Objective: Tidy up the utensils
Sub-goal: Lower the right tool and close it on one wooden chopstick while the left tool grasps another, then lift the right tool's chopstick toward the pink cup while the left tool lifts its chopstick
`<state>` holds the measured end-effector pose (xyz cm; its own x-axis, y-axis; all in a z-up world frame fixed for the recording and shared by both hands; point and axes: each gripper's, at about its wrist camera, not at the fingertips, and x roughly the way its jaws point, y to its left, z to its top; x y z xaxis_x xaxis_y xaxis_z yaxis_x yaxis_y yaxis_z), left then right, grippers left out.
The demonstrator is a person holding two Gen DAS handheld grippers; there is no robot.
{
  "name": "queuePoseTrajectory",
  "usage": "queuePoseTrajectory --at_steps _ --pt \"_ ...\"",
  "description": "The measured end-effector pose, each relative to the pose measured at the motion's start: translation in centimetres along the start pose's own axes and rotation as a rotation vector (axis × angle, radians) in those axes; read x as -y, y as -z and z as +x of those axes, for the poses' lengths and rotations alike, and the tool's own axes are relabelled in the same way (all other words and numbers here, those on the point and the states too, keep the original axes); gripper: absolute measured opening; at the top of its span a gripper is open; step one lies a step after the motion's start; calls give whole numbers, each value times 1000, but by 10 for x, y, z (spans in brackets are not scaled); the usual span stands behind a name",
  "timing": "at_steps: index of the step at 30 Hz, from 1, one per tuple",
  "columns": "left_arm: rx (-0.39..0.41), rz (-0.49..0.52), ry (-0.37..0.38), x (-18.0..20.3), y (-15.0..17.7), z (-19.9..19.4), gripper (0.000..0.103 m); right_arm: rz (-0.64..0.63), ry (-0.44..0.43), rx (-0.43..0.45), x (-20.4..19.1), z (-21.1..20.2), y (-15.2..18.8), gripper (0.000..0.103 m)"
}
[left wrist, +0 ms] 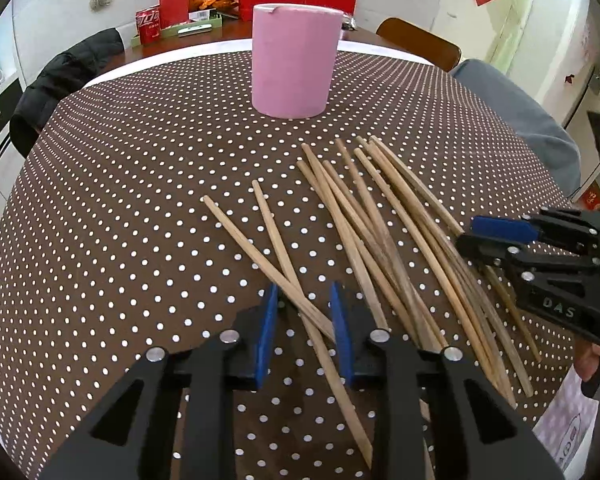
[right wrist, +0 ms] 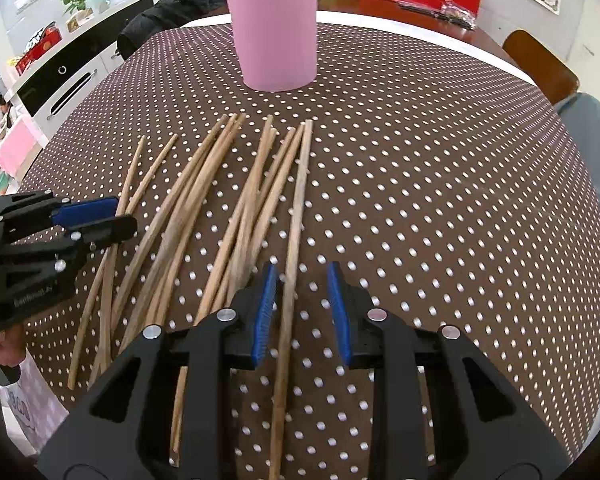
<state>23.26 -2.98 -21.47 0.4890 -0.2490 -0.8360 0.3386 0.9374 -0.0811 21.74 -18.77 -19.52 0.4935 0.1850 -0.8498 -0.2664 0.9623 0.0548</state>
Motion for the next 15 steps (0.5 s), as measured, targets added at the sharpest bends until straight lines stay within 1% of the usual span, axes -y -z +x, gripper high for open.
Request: queuePoseTrajectory --at_steps 1,4,5,6,7,9,11,12,15 --pt "-4 -6 -18 0 -1 1 27 -6 3 0 -2 1 -1 27" --pt "-2 -11 -22 -1 -6 4 28 -16 -4 -2 -4 2 -3 26" --pt "4 -2 -22 0 -6 4 28 -20 -5 0 -4 2 -3 22" --pt "10 7 -11 1 -5 4 23 -15 -4 2 -3 1 -3 12" --pt "12 4 18 1 -6 5 14 -9 -6 3 -2 0 -1 9" --pt "16 16 61 0 -4 3 7 9 -13 5 2 -1 1 7" --pt "37 29 96 1 -9 1 6 22 -13 9 8 -4 5 7" --pt "44 37 101 1 -11 1 6 37 -14 13 11 -6 6 7" --pt "67 59 64 4 -21 -2 6 52 -18 19 16 -9 9 7"
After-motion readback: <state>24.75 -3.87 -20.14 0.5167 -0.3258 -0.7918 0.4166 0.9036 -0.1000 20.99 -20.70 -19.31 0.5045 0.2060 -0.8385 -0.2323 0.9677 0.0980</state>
